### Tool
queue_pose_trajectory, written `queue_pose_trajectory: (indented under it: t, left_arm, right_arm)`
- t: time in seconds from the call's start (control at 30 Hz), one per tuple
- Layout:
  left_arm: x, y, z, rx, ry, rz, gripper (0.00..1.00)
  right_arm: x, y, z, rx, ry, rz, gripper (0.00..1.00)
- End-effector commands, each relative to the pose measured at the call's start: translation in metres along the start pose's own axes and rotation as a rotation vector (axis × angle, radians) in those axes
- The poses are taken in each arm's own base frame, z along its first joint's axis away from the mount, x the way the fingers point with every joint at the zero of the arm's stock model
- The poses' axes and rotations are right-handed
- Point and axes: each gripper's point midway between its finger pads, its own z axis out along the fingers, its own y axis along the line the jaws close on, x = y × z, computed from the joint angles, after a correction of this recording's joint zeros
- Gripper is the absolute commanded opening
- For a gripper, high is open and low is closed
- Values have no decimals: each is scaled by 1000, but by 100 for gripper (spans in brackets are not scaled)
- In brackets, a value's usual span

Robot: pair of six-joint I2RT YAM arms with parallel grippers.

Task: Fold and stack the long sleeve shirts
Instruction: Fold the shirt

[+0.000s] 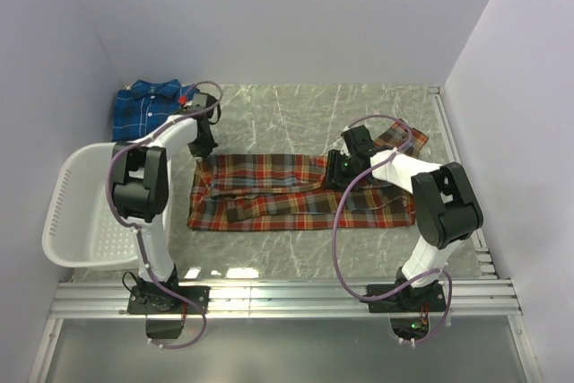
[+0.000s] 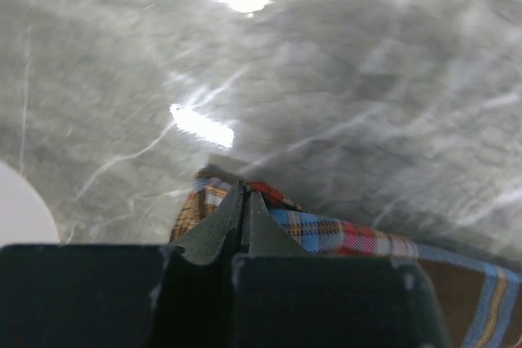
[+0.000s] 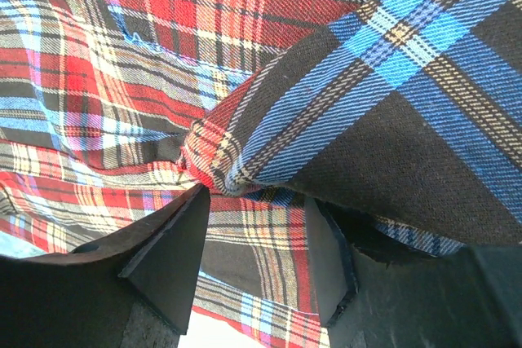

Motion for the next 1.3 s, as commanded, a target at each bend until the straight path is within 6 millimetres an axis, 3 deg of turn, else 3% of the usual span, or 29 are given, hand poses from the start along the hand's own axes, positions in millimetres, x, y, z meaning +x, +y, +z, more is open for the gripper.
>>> queue_pose_trajectory:
  t: [0.0,0.13,0.4,0.5,0.63,0.73,0.87,0.97,1.07,1.13,1.27]
  left_arm:
    - [-19,13,-21,29,-26,-214,1]
    - [-29,33,-19,-2,-42,-284,1]
    - [-39,39,-17,-10,-62,-272,3]
    - [-40,43,-17,-34,-69,-257,13]
    - [-46,45,-22,-37,-88,-250,44]
    - [-55,41,-34,-5,-111,-257,58]
    - [-64,29,-67,48,-145,-237,63]
    - [-58,16,-95,88,-170,-201,62]
    - [-36,4,-108,137,-153,-170,63]
    - [-17,3,-103,147,-121,-158,63]
    - [-8,22,-85,72,-118,-162,64]
  right_arm:
    - [34,-35,13,116,96,22,58]
    - [33,-38,12,126,91,15,58]
    - [27,-32,7,101,62,-3,58]
    - [22,-28,3,86,43,-12,58]
    - [17,-19,-2,64,26,-23,59]
    - [8,-6,-13,47,-2,-56,61]
    - [-8,13,-33,24,-66,-85,61]
    - [-25,26,-51,-1,-132,-82,61]
    - [-35,32,-63,-14,-178,-81,61]
    - [-38,32,-65,-7,-188,-79,61]
    - [-36,28,-63,14,-182,-75,61]
